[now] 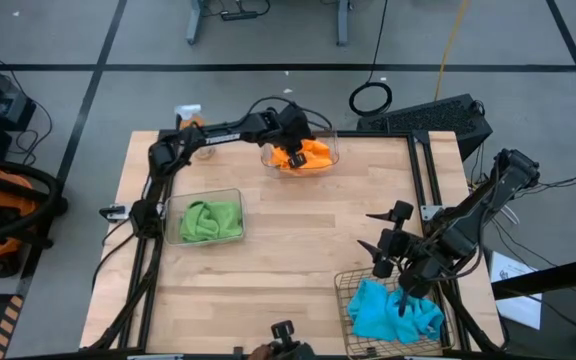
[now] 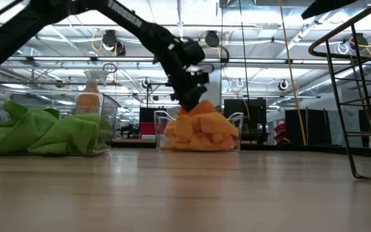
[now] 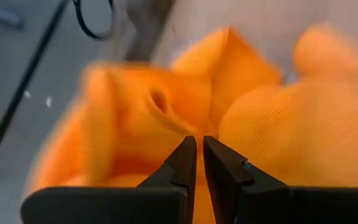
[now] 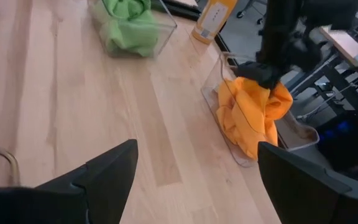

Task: Sort microfiber towel by color & place in baskets
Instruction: Put the orange microfiber towel into the top transparent bin, then return to Home Position

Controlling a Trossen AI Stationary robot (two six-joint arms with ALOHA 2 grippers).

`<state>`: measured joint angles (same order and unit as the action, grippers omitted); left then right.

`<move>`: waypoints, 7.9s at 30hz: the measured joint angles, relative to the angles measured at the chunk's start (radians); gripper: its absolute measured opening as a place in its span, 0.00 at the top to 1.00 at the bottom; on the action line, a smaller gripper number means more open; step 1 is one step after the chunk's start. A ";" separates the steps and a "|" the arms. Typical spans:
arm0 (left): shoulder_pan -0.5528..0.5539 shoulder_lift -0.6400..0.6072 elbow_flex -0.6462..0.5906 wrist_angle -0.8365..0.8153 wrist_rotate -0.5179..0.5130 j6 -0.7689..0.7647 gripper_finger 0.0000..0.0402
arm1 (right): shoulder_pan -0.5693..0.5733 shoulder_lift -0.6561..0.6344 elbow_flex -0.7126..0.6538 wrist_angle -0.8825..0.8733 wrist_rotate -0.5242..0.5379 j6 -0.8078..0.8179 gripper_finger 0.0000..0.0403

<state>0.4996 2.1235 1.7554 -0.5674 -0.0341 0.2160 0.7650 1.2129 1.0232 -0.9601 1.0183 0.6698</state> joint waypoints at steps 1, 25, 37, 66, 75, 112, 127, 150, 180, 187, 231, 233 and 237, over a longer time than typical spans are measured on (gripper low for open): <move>0.001 0.017 0.000 -0.005 0.000 0.000 0.90 | 0.000 0.000 -0.010 0.006 0.001 0.000 0.21; 0.018 -0.018 -0.001 -0.053 -0.021 -0.404 0.90 | -0.001 0.000 -0.062 0.052 0.009 -0.002 0.21; -0.004 0.027 -0.001 0.081 -0.229 -0.602 0.90 | -0.005 0.000 -0.062 0.070 0.026 -0.007 0.21; -0.082 -0.106 -0.001 0.027 -0.116 -0.465 0.90 | -0.027 0.000 -0.076 0.078 0.141 -0.053 0.21; -0.370 -0.274 -0.021 -0.020 -0.289 -0.225 0.90 | -0.071 -0.017 -0.087 0.088 0.077 -0.214 0.47; -0.865 -1.185 -1.185 0.695 -0.529 -0.110 0.99 | -0.043 -0.530 -0.514 0.479 -0.216 -0.455 1.00; -0.791 -1.449 -1.532 1.036 -0.111 0.005 1.00 | -0.046 -0.829 -0.748 0.793 -0.289 -0.692 1.00; -0.633 -1.613 -1.731 1.115 0.049 -0.080 1.00 | -0.054 -0.968 -1.009 1.071 -0.501 -0.725 1.00; -0.610 -1.636 -1.730 1.025 0.095 -0.081 1.00 | -0.382 -0.974 -1.009 1.166 -0.699 -0.778 1.00; -0.610 -1.661 -1.730 1.013 0.095 -0.095 1.00 | -0.427 -0.974 -1.009 1.121 -0.704 -0.749 1.00; -0.610 -2.123 -1.728 0.600 0.090 -0.098 1.00 | -0.431 -1.205 -1.007 1.005 -0.863 -0.771 1.00; -0.610 -2.123 -1.728 0.599 0.090 -0.097 1.00 | -0.432 -1.206 -1.007 1.001 -0.867 -0.770 1.00; -0.610 -2.123 -1.728 0.568 0.090 -0.106 1.00 | -0.432 -1.202 -1.007 1.000 -0.872 -0.777 1.00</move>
<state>-0.1104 0.0002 0.0269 0.0005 0.0563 0.1099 0.3332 0.0113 0.0158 0.0402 0.1463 -0.1070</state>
